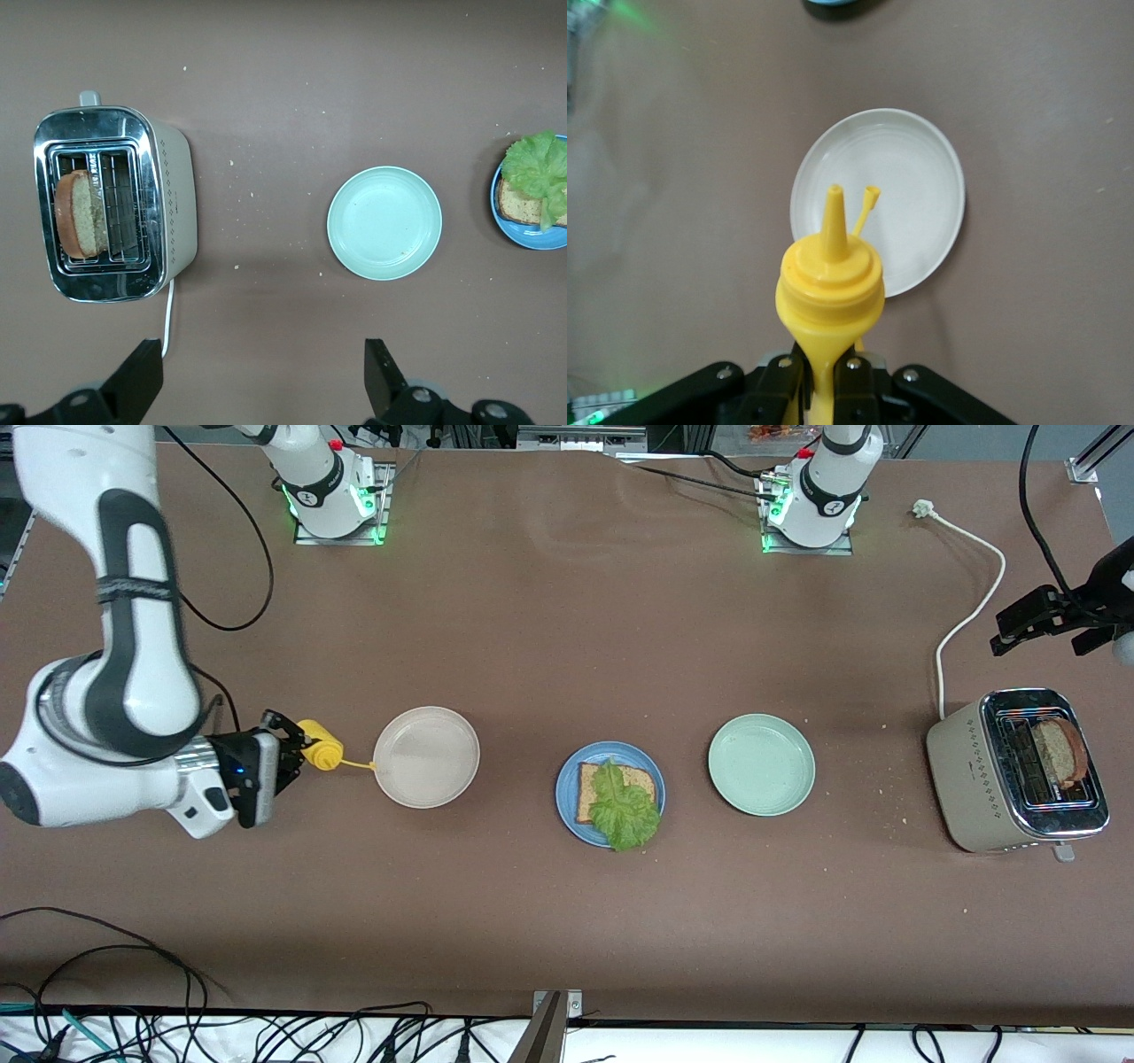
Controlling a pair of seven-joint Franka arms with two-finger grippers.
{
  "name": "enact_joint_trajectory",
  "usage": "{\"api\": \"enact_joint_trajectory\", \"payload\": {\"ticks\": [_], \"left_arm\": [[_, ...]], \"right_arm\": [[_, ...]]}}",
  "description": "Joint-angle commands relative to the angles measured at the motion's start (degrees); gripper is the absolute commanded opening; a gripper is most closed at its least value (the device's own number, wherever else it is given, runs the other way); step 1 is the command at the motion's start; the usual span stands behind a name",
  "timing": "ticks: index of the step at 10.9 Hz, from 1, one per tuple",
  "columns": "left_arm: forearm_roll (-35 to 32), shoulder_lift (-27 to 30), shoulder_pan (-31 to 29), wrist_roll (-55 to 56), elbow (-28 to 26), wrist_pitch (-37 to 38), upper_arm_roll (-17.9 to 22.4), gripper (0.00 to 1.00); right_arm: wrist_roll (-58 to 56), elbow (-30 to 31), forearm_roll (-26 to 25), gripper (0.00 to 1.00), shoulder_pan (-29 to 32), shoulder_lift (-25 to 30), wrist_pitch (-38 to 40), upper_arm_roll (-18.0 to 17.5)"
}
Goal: Make sandwich in blue plate with both arms
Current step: 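Lift the mustard bottle and tilt it over the blue plate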
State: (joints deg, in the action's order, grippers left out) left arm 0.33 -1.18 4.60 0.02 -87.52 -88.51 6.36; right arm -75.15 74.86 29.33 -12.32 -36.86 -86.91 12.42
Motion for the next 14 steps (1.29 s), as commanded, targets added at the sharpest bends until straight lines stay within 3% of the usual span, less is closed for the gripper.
{"api": "enact_joint_trajectory", "payload": {"ticks": [1,3,6,12,14], "left_arm": [[-1.6,-0.3,-0.1,-0.2,1.3,1.3,-0.2,1.00],[-1.6,-0.3,-0.1,-0.2,1.3,1.3,-0.1,1.00],[-1.6,-0.3,-0.1,-0.2,1.3,1.3,-0.1,1.00],[-1.6,-0.3,-0.1,-0.3,1.2,1.3,-0.1,1.00],[-1.6,-0.3,-0.1,-0.3,1.2,1.3,0.0,1.00]], "right_arm": [[10.3,-6.4,-13.0,0.00,-9.7,-0.9,-3.3,0.6],[14.2,-7.9,-24.4,0.00,-16.1,-0.8,-4.2,0.4],[17.8,-8.3,-31.4,0.00,-22.7,-1.2,-6.4,0.7],[25.2,-8.3,-52.9,0.00,-37.2,-3.4,-10.9,0.5],[28.5,-8.3,-55.5,0.00,-40.2,-5.1,-13.5,0.6]]}}
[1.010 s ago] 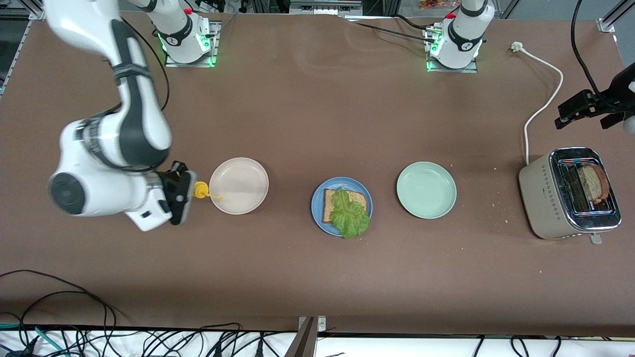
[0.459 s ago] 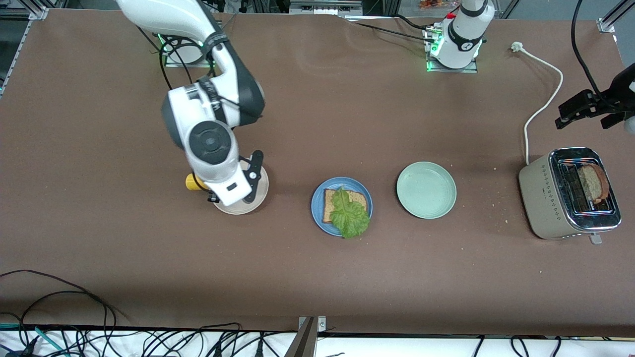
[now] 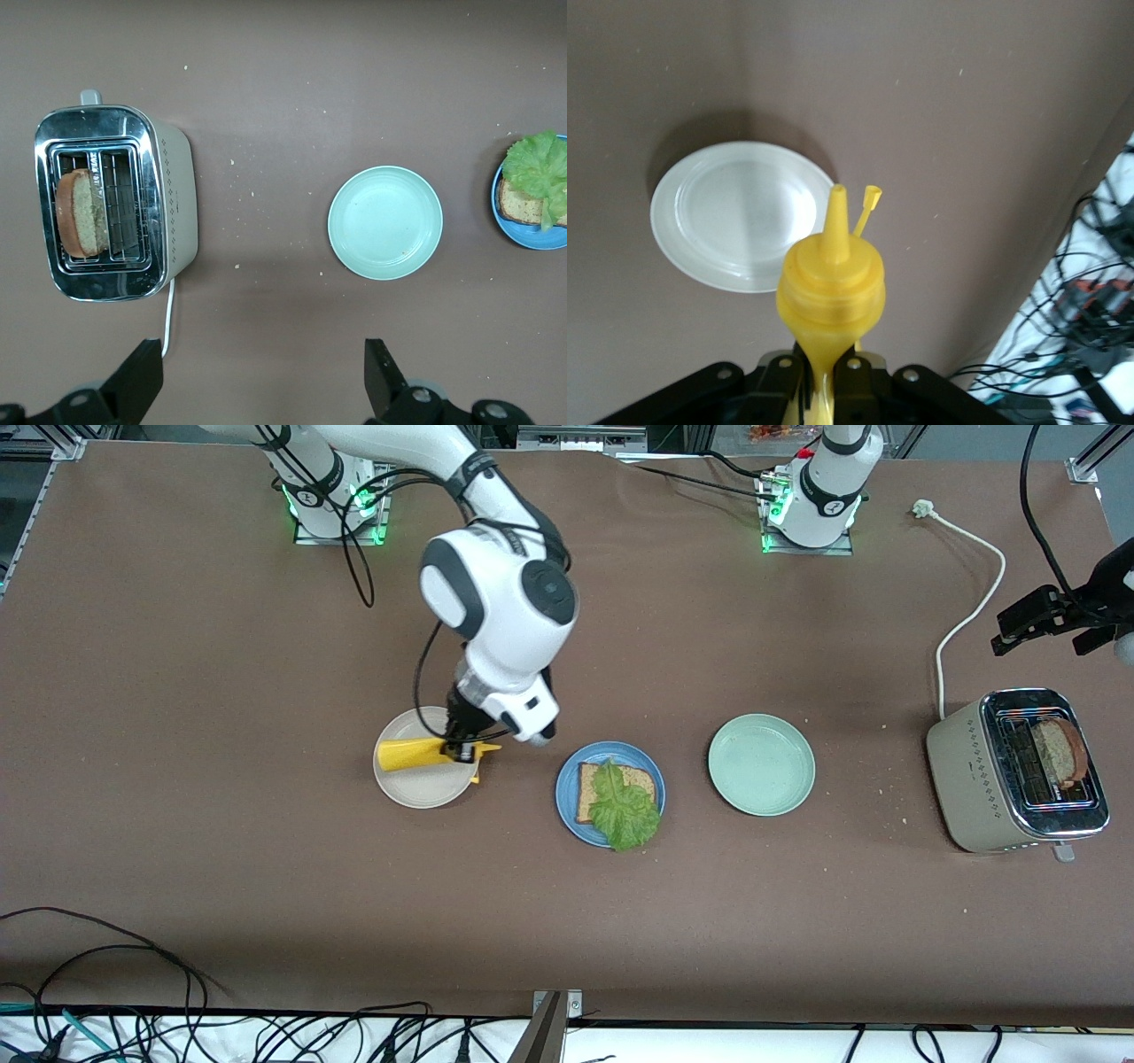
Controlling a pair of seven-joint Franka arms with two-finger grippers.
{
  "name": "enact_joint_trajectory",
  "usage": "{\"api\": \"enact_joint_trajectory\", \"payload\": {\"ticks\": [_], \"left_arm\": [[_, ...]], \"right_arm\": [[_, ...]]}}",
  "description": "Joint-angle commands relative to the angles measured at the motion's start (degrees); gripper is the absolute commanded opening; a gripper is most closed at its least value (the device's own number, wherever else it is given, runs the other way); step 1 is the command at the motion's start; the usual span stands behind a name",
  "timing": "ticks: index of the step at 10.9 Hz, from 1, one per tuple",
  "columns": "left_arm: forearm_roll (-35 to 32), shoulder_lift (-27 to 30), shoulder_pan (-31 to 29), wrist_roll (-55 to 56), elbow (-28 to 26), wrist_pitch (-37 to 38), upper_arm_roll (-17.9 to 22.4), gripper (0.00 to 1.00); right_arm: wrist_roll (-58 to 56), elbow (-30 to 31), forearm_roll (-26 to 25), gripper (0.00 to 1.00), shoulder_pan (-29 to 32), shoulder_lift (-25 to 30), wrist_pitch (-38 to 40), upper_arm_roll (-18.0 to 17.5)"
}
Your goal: Make sandwich in blue plate with both arms
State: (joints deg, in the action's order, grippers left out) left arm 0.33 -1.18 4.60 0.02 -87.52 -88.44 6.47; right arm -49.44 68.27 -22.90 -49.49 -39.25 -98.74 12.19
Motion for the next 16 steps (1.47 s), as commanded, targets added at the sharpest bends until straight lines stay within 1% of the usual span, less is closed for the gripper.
{"api": "enact_joint_trajectory", "payload": {"ticks": [1,2,3,7,9,11,13,14,15,16], "left_arm": [[-1.6,-0.3,-0.1,-0.2,1.3,1.2,-0.1,1.00],[-1.6,-0.3,-0.1,-0.3,1.2,1.2,-0.1,1.00],[-1.6,-0.3,-0.1,-0.3,1.3,1.2,-0.1,1.00],[-1.6,-0.3,-0.1,-0.2,1.2,1.2,-0.1,1.00],[-1.6,-0.3,-0.1,-0.3,1.2,1.2,-0.1,1.00],[-1.5,-0.3,-0.6,-0.4,1.2,1.2,-0.1,1.00],[-1.2,-0.3,-1.2,-0.5,1.2,1.2,-0.1,1.00],[-0.9,-0.3,-1.9,-0.5,1.2,1.2,-0.1,1.00],[-0.9,-0.3,-2.2,-0.5,1.2,1.2,-0.1,1.00],[-0.8,-0.4,-2.7,-0.5,1.2,1.2,-0.1,1.00]], "right_arm": [[4.6,-1.8,-3.4,0.00,-3.9,-3.9,-2.3,0.9],[6.8,-1.8,-4.4,0.00,-4.9,-4.9,-2.5,0.8],[8.5,-1.8,-6.8,0.00,-6.4,-6.0,-2.4,0.9],[13.4,-1.7,-13.7,0.00,-12.0,-9.2,1.1,1.1],[13.5,-1.8,-14.3,0.00,-12.7,-9.1,1.4,1.1],[13.0,-1.8,-14.0,0.00,-12.6,-8.6,1.4,2.5],[12.6,-1.7,-13.1,0.00,-11.5,-7.6,1.4,3.4],[11.7,-1.8,-9.0,0.00,-8.9,-6.6,1.1,3.3],[9.4,-1.7,-3.3,0.00,-6.4,-4.6,0.7,3.2],[6.2,-1.8,1.0,0.00,-3.5,-2.7,0.7,3.2]]}}
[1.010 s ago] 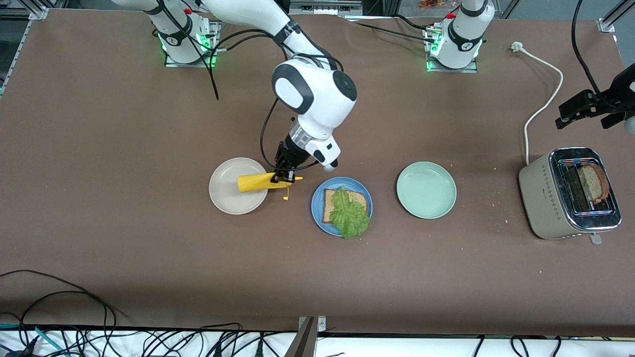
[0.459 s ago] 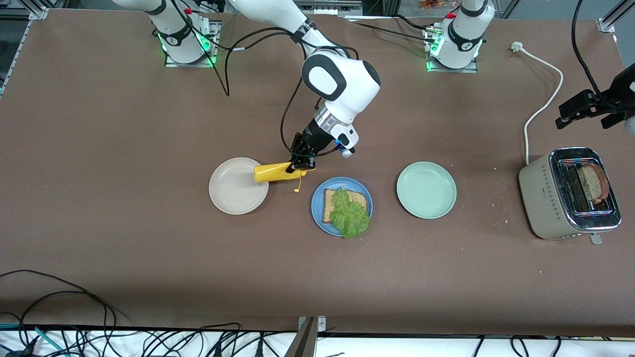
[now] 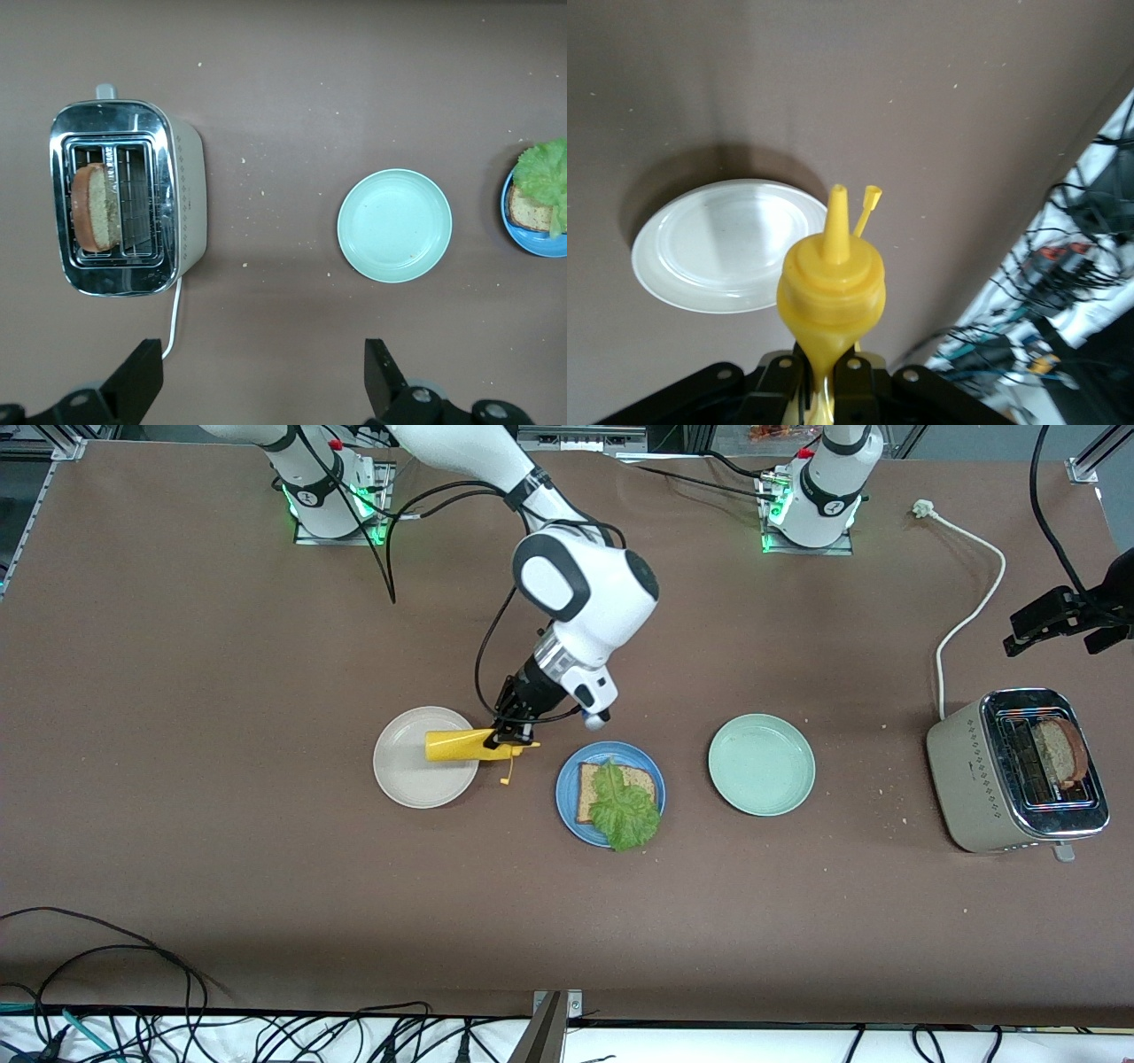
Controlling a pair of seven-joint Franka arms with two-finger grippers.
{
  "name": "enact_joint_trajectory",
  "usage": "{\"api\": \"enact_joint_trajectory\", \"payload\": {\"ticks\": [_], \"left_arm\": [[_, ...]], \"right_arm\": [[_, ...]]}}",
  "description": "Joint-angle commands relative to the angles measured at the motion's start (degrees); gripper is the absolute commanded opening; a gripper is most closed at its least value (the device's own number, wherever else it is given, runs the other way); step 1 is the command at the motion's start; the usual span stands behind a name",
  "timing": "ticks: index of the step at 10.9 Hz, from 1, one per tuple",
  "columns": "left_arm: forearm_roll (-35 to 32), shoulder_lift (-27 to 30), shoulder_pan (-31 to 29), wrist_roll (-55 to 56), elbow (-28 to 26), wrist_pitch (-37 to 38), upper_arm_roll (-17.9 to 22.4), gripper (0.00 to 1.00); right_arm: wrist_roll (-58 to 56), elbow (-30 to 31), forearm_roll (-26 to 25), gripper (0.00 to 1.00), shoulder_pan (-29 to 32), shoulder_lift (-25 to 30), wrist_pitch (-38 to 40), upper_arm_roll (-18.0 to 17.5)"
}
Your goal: Make sandwich in blue plate with both arms
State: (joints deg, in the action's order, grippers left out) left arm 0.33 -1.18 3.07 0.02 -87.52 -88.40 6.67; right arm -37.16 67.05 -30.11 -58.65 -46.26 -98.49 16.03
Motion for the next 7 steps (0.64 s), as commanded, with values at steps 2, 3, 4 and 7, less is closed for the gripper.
{"api": "enact_joint_trajectory", "payload": {"ticks": [2,3,4,7], "left_arm": [[-0.9,-1.5,-1.1,-0.5,1.3,1.2,-0.3,1.00],[-1.3,-2.5,-1.6,-0.5,1.3,1.0,-0.3,1.00],[-1.6,-4.3,-1.8,-0.5,1.4,0.9,-0.1,1.00],[-1.2,-7.0,-5.2,-0.5,1.4,-1.4,0.5,1.00]], "right_arm": [[-10.5,-0.5,15.5,0.00,10.3,7.1,0.3,-0.6],[-13.3,-0.5,20.4,0.00,13.8,8.5,0.4,-0.6],[-17.5,-0.5,23.8,0.00,17.1,9.2,0.4,-0.7],[-28.5,-0.3,39.6,0.00,27.2,11.0,1.0,-0.8]]}}
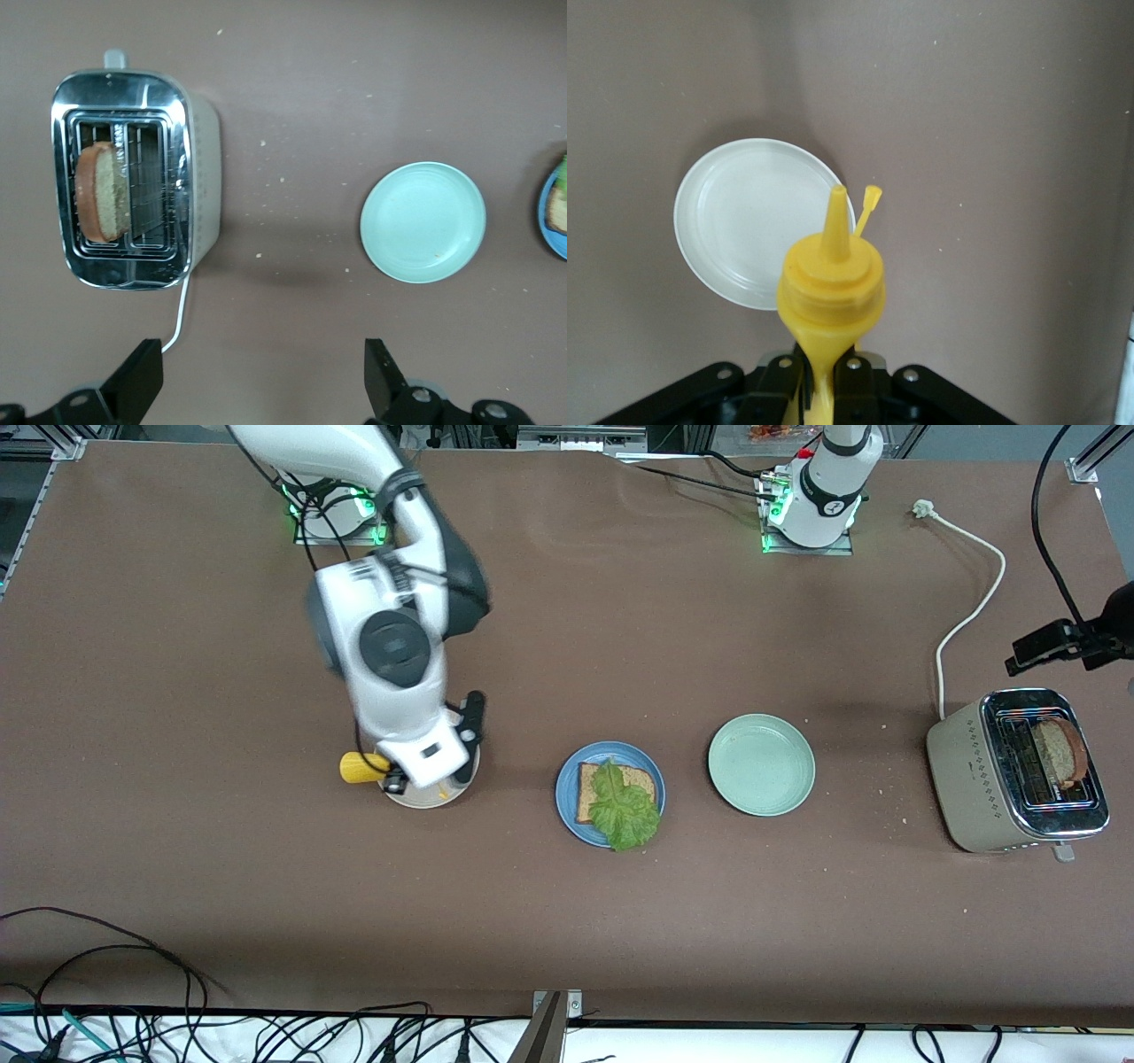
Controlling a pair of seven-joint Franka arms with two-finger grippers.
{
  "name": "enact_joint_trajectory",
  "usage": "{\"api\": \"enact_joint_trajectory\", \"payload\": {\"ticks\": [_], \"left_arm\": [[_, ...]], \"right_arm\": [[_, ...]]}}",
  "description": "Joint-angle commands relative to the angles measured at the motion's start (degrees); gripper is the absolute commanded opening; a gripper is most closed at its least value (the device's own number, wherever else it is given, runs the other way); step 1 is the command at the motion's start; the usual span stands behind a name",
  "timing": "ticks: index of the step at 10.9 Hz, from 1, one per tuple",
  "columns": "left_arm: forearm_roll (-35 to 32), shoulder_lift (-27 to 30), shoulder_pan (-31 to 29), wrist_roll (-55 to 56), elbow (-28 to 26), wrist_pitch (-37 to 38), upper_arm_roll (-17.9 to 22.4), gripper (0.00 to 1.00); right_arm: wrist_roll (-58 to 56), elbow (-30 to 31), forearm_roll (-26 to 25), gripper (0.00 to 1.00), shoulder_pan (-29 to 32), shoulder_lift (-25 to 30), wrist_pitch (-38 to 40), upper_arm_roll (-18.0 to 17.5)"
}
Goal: Make sandwich in blue plate with both arms
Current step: 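Carry the mustard bottle back and set it upright on the table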
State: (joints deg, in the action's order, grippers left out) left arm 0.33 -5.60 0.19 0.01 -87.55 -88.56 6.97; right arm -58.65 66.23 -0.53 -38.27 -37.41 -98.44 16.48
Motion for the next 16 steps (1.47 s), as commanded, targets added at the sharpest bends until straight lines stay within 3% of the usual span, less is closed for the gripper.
{"api": "enact_joint_trajectory", "payload": {"ticks": [1,3,5,8,11,16], "left_arm": [[-1.2,-3.7,-4.4,-0.6,1.4,-2.7,0.2,1.00],[-1.5,-6.3,-6.2,-0.6,1.4,-5.2,0.1,1.00],[-1.5,-9.1,-8.2,-1.1,1.4,-7.6,0.2,1.00],[-0.9,-13.6,-13.6,-12.6,1.4,-13.1,0.1,1.00],[-0.7,-17.0,-15.6,-13.2,1.4,-15.4,0.1,1.00],[0.7,-20.8,-16.4,-13.2,1.4,-18.2,0.1,1.00]], "right_arm": [[-12.8,1.0,15.5,0.00,10.5,2.2,1.2,-1.5],[-21.9,1.4,24.5,0.00,15.7,2.1,4.8,-1.5],[-31.4,2.6,30.2,0.00,19.7,2.1,6.2,-1.5],[-44.8,6.2,43.2,0.00,25.8,1.4,10.6,-1.5],[-60.2,11.6,48.9,0.00,30.1,0.8,11.8,-1.6],[-82.0,19.1,52.1,0.00,36.3,-3.4,12.0,-1.8]]}}
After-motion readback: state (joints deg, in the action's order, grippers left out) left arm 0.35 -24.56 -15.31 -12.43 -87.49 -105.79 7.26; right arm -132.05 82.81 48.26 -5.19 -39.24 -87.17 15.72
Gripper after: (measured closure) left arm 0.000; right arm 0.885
